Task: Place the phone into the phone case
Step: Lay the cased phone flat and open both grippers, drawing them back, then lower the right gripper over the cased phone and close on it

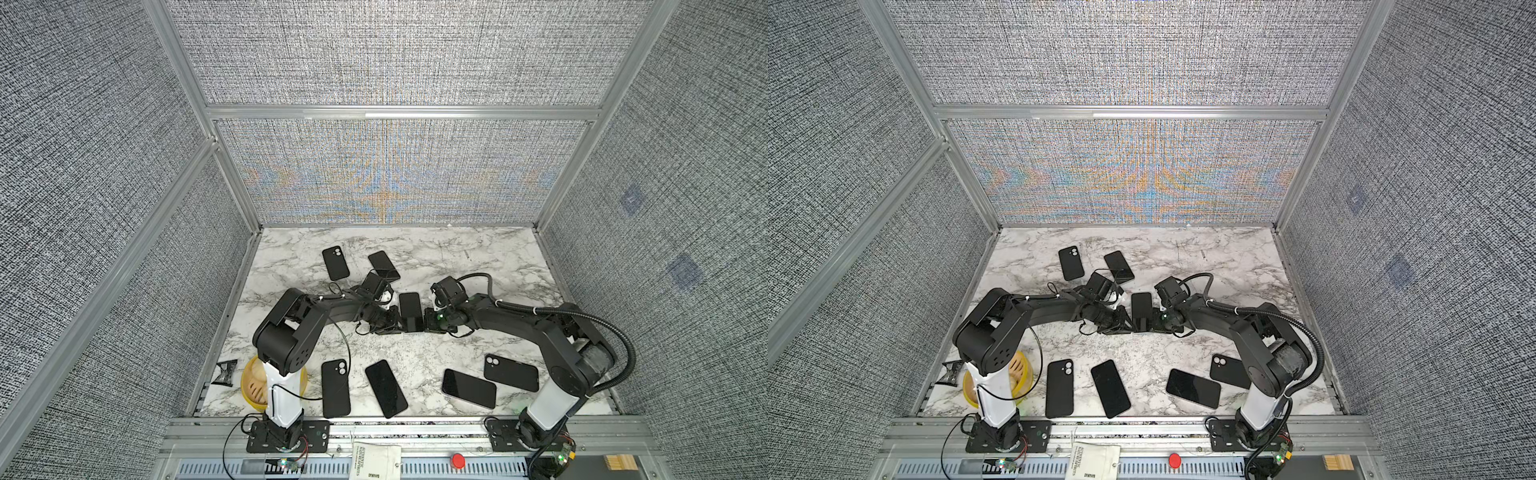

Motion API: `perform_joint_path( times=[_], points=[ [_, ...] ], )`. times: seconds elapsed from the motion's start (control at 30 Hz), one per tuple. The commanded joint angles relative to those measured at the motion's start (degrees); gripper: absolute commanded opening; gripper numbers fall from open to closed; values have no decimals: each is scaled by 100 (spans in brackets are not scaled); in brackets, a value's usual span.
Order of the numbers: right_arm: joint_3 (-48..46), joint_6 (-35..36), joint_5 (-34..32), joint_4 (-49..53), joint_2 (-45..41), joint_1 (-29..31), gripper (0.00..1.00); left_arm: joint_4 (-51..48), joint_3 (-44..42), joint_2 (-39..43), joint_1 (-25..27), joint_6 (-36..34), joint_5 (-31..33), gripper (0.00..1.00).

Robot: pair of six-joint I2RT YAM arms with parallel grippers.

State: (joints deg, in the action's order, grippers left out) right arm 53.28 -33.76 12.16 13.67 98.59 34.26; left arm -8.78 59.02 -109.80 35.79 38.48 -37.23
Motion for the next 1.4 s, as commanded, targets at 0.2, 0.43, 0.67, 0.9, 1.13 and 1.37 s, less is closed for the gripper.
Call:
perform_joint_path(
  times=[0.2,0.43,0.67,0.9,1.13,1.37],
  points=[
    [25,77,10,137,-75,46,5,132,-53,81,8,-25,24,24],
    [420,187,-1014,818,-499,255,34,-327,-275,980,-176,1,645,42],
    [1555,262,-1563,1270,391,624,63,-996,-484,1695,-774,-207,1084,72],
    [2178,275,-1958,1608,875,738,81,-1047,-689,1803,-1011,-251,1113,82],
    [2760,60,-2085,1993,1460,767,84,-1056,-852,1900,-1186,-306,1113,94],
    [3017,13,-2114,2087,1787,797,84,-969,-952,1909,-1232,-288,1054,98]
  ],
)
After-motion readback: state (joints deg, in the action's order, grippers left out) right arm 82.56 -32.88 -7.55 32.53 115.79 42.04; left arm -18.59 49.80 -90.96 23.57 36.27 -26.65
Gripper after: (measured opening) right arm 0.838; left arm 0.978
